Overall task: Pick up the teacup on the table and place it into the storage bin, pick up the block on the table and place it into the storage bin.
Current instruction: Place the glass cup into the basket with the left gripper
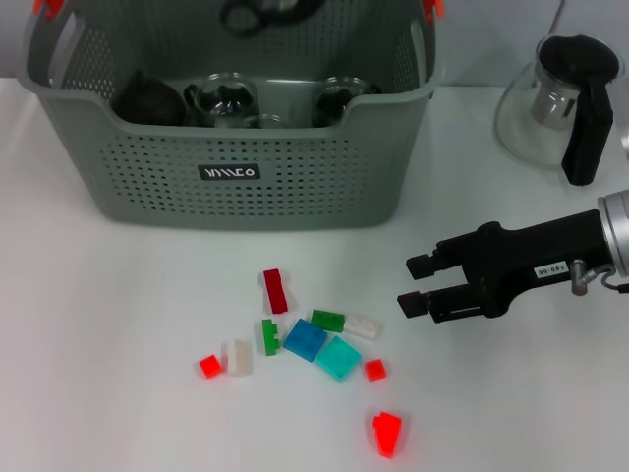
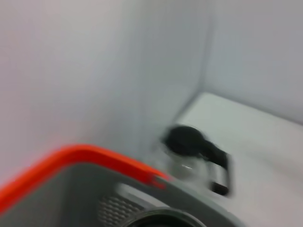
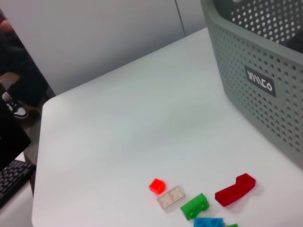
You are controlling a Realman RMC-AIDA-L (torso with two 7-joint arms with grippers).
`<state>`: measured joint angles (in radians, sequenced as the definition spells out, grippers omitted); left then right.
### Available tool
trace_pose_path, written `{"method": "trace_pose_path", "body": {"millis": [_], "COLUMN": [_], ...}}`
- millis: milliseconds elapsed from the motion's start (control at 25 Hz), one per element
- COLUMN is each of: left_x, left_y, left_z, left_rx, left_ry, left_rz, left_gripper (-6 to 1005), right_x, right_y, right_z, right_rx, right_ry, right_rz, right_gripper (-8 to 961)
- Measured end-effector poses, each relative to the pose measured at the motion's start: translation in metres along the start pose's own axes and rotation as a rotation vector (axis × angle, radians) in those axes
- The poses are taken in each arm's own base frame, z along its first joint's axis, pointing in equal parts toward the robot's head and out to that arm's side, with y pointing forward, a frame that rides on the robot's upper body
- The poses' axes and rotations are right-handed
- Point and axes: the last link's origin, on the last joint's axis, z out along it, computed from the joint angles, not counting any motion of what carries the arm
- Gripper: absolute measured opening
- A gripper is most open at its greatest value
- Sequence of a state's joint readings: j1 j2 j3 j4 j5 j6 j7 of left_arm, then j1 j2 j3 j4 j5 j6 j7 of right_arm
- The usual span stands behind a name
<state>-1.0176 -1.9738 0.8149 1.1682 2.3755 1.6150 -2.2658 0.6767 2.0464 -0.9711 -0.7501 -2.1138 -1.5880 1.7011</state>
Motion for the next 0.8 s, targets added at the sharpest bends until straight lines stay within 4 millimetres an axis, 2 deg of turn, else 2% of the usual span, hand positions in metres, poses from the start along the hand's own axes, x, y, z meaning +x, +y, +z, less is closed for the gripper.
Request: {"method": "trace_pose_path", "body": {"millis": [200,320,480,720,800], "left_x": [-0.003,-0.009,-0.021,-0.043,-0.046], "left_y": [-0.032,-0.044,-0.052,-0.053,-0.053], "left_z": [0.042,0.058,0.076,0.103,0.105], "left_rx": [0.144,0.233,0.313,0.444,0.458], "left_ry": [-0.046,-0.073,-0.103,-0.155,-0.164], "left_rz": [-0.042,-0.033,-0.023,0.037,0.047], "left_gripper": [51,51,52,52,51], "right_x": [-0.002,-0.001,0.001,0.004,0.004], "right_y": [0.001,0.001,0.001,0.001,0.001], "right_z": [0.001,0.002,0.002,0.001,0.002], "right_rx": [-0.005,-0.007,-0.010,-0.008,-0.008], "right_ry": [0.004,0.004,0.003,0.001,0.001], "right_rz": [0.003,0.009,0.021,0.029,0.030], "right_gripper": [606,606,607,607,607]}}
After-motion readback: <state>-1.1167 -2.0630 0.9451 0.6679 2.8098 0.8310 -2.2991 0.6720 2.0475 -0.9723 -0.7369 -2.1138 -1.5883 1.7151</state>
